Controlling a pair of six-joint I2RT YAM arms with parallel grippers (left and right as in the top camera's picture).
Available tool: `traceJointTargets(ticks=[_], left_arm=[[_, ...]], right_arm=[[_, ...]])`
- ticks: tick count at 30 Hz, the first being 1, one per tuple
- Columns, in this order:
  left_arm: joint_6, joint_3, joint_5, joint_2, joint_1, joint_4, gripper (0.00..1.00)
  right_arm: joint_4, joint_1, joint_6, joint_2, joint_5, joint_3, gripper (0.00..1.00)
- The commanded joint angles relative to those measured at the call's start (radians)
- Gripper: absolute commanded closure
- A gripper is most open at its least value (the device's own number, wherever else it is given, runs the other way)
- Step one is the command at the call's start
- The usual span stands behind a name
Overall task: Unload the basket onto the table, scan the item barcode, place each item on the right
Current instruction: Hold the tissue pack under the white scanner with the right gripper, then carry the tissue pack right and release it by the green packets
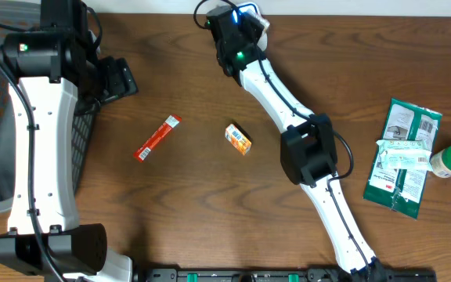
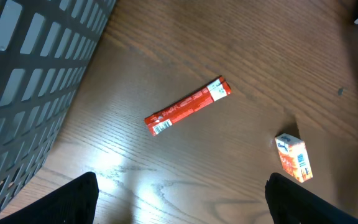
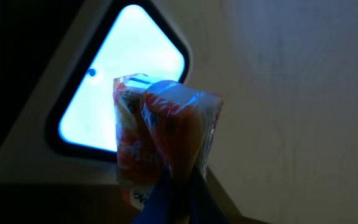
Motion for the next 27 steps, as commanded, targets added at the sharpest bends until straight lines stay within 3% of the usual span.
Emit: traceJointTargets(ticks=[1, 8, 13, 17, 27], left_arm=[[0.013, -0.003, -0.002, -0.007, 0.0, -0.006, 0.14], [0.013, -0.003, -0.002, -0.007, 0.0, -0.006, 0.14], [0.013, -0.003, -0.002, -0.007, 0.0, -0.006, 0.14], [0.013, -0.003, -0.002, -0.007, 0.0, -0.006, 0.14], [0.013, -0.003, -0.002, -0.007, 0.001, -0.006, 0.14]], right_arm=[[-0.092, 0.0, 0.176, -0.168, -0.111, 0.002, 0.99], [-0.469, -0.02, 0.473, -0.407, -0.206, 0.002, 0.99], [-0.803, -0.085, 0.538, -0.539, -0.505, 0.002, 0.99], [-1.081, -0.216, 0.632, -0.555, -0.695, -0.003, 0.99], [-1.162, -0.459, 0.681, -0.535, -0.708, -0.283, 0.99]])
